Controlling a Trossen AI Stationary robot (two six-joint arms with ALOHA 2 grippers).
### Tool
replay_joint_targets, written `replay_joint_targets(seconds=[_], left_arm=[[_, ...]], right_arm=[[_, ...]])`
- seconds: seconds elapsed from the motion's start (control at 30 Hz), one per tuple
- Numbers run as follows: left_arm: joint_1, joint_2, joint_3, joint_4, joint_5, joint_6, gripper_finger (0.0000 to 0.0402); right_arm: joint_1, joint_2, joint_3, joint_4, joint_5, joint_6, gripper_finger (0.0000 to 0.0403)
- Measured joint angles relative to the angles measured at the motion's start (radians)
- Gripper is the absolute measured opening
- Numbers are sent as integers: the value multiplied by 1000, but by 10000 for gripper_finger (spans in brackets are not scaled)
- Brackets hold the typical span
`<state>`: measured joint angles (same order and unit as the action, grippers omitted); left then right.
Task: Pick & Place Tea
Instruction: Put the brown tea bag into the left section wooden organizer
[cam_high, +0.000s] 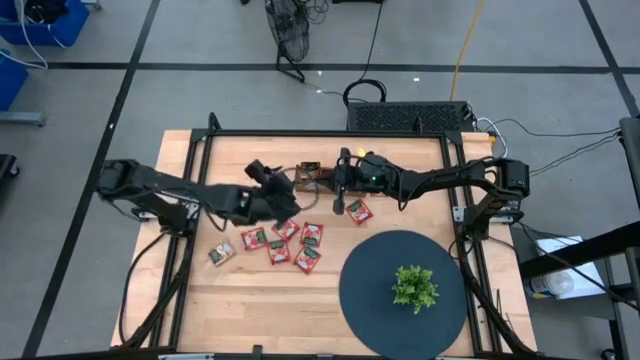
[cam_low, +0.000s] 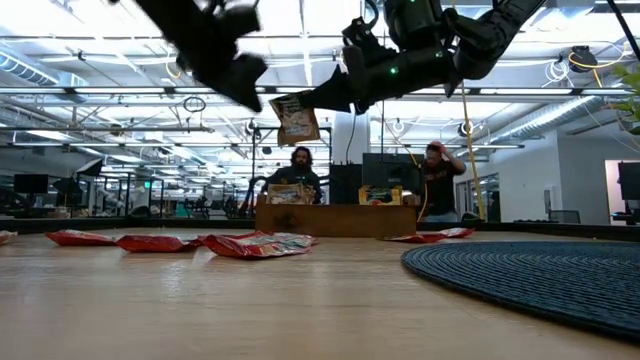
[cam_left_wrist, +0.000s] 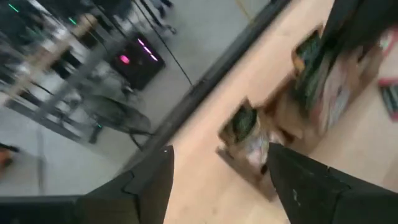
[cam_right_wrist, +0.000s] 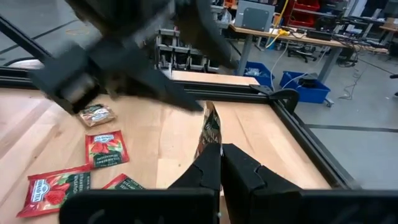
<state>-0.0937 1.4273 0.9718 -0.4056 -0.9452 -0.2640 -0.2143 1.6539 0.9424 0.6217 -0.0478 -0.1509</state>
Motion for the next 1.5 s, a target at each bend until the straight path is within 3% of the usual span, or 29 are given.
replay_joint_targets(seconds=[0.13, 0.37, 0.57, 0.9, 1.2, 1.5], left_arm=[[66, -79, -162, 203, 94, 54, 247], [150, -192, -403, 755, 502, 183, 246], [195, -212, -491, 1015, 749, 171, 246], [197, -154, -491, 1069, 762, 119, 246], [194, -95, -485, 1190, 849, 76, 246], [194, -37, -486, 1281, 851, 97, 246]], right_arm=[[-1, 1, -7, 19, 4, 0, 0], [0, 2, -105, 197, -1, 39, 0], [11, 43, -142, 302, -6, 78, 0], [49, 82, -139, 426, -34, 80, 0], [52, 85, -138, 429, -58, 86, 0], [52, 85, -138, 422, -57, 87, 0]])
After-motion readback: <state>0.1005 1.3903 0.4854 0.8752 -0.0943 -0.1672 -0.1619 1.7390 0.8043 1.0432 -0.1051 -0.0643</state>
